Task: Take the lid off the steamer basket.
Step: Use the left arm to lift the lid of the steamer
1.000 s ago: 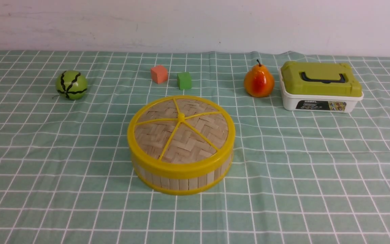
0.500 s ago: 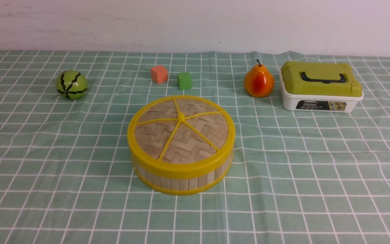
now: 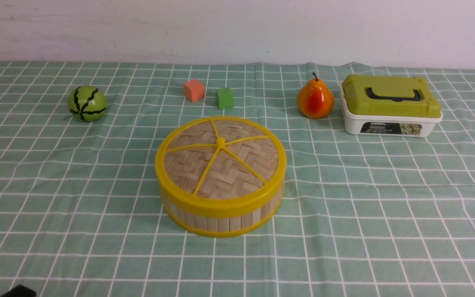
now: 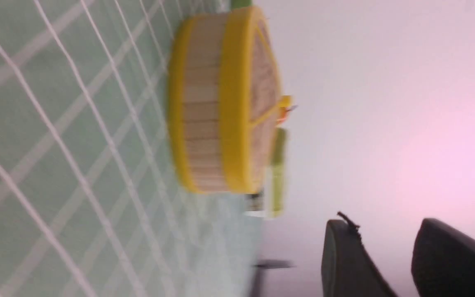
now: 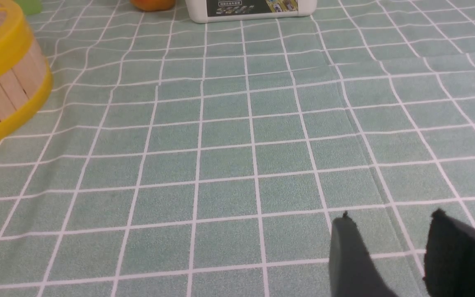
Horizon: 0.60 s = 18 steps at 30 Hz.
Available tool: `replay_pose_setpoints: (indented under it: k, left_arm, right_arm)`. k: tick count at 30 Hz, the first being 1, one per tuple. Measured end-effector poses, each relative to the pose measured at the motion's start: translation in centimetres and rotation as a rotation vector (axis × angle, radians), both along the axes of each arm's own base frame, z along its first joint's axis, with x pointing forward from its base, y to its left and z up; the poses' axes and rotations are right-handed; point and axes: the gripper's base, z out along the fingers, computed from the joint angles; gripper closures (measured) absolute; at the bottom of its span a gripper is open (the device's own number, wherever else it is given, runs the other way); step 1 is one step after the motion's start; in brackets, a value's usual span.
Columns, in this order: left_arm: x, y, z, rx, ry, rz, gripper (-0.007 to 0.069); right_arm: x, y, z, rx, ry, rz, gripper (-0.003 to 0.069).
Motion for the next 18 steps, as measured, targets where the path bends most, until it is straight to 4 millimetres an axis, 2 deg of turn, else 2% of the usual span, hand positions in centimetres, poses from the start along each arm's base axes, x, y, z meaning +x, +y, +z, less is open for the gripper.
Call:
replay_pose_setpoints:
  k: [3, 12, 14, 18]
  left_arm:
    - [0.1, 0.1, 0.4, -0.164, 0.013, 0.02, 0.0385]
    - [0.2, 0.5, 0.7, -0.229, -0.008, 0.065, 0.0385]
    - [0.2, 1.3, 1.8, -0.237, -0.084, 0.139, 0.0385]
    - [-0.4, 2.5, 5.6, -0.164, -0.284, 0.257, 0.0385]
  right_arm:
    - [0.0, 0.0, 0.0, 0.0, 0.0, 0.0, 0.0418]
    - [0.0, 0.0, 0.0, 0.0, 0.0, 0.0, 0.0418]
    - [0.0, 0.0, 0.0, 0.0, 0.0, 0.0, 0.0418]
    - [0.0, 0.0, 0.0, 0.0, 0.0, 0.0, 0.0418]
